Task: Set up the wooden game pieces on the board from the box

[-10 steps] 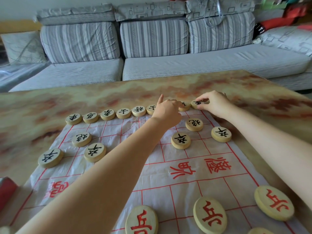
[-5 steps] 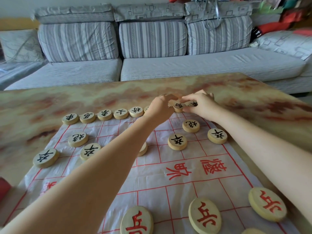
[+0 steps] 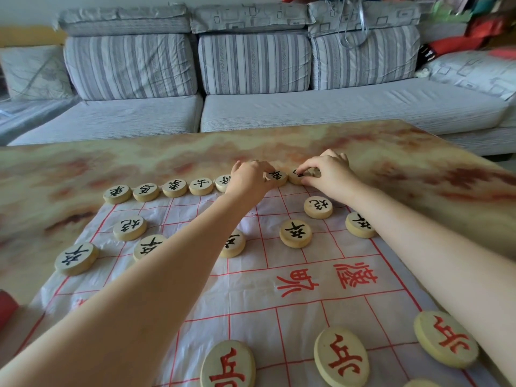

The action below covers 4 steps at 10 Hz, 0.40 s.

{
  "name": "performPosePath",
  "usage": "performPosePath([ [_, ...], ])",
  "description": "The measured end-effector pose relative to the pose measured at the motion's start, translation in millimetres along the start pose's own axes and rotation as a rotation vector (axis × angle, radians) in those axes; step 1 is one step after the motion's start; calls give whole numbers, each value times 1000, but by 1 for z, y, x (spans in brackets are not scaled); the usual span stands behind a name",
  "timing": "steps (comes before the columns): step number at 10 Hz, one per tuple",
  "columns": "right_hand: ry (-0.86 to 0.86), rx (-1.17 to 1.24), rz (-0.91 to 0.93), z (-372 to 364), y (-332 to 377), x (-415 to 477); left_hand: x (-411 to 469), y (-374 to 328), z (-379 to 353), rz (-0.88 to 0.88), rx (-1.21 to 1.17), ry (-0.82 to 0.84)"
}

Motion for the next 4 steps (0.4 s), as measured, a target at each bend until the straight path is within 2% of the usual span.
performPosePath([
  [2, -5, 23, -10, -1, -1, -2, 1, 0, -2, -30, 41, 2],
  [4, -81, 181, -48, 12, 1, -9, -2, -4, 6, -4, -43, 11],
])
Point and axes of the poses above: each hand's wrist, its own x-axis towards the middle knuckle, its own z-axis out of the back of the hand, y = z × x, the point moved 10 cm from there along x, towards the middle knuckle, and after that the axes turned 1 degree about z, right-handed, at the moved point
